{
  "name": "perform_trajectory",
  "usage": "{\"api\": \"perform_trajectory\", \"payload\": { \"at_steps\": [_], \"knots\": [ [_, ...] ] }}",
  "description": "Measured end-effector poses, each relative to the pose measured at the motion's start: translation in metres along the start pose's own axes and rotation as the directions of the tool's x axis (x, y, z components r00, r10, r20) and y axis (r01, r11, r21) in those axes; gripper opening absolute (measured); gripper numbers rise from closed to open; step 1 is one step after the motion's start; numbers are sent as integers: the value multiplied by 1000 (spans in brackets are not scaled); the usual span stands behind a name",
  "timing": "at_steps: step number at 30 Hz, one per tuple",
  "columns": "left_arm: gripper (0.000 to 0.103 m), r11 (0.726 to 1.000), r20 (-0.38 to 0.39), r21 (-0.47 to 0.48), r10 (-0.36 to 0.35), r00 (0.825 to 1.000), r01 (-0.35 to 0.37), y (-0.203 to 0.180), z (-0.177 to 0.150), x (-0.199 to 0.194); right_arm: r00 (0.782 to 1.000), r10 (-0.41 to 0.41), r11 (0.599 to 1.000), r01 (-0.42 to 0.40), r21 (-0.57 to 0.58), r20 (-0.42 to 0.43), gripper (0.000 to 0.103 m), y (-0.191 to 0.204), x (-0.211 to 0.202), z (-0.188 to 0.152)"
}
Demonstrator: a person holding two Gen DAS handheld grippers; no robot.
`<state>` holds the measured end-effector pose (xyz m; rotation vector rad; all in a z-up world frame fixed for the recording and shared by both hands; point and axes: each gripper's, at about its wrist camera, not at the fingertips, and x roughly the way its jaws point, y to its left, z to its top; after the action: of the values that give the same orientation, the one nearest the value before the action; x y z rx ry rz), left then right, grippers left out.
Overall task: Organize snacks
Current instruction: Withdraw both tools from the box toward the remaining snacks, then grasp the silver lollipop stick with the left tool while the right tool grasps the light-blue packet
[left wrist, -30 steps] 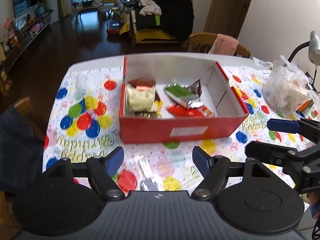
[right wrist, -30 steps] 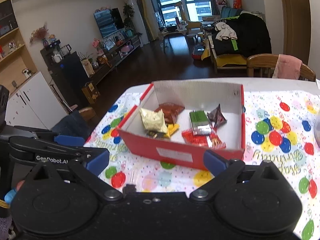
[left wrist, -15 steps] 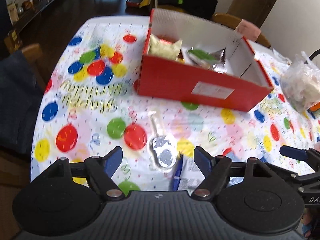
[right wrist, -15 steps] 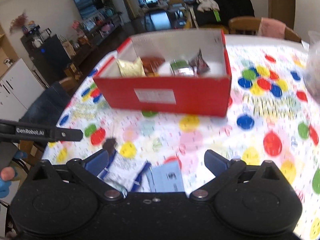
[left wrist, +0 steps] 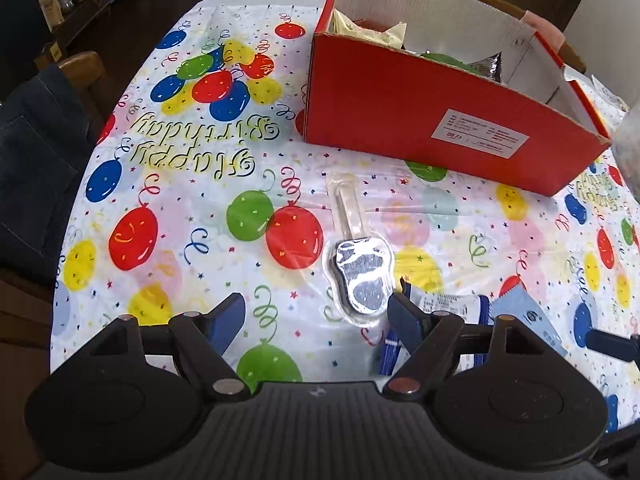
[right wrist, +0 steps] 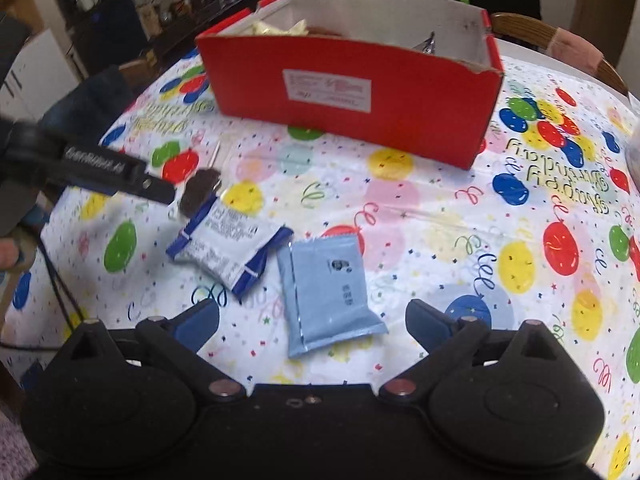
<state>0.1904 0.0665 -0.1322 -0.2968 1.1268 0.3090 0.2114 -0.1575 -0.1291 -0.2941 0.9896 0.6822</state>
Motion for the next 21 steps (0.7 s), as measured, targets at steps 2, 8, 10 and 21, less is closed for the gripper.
{"api": "perform_trajectory", "payload": {
  "at_steps": [2,8,10,21],
  "knots": [
    [78,1000,-5,-9,3,1000,-3,-2,4,5,1000,8,1000,-8,-1,-9,98,-1,2,0],
    [78,999,-76,-47,-10,997,6,-3,19,24,999,23,1000,-23,-21,-27,93,-4,8,3],
    [78,998,-90,-67,-23,996,17,-2,24,28,999,27,999,-28,-26,-32,91,-5,11,5],
    [65,999,-137,-31,-39,990,36,-12,31,41,998,10,995,-15,-97,-59,78,0,26,17]
  ]
}}
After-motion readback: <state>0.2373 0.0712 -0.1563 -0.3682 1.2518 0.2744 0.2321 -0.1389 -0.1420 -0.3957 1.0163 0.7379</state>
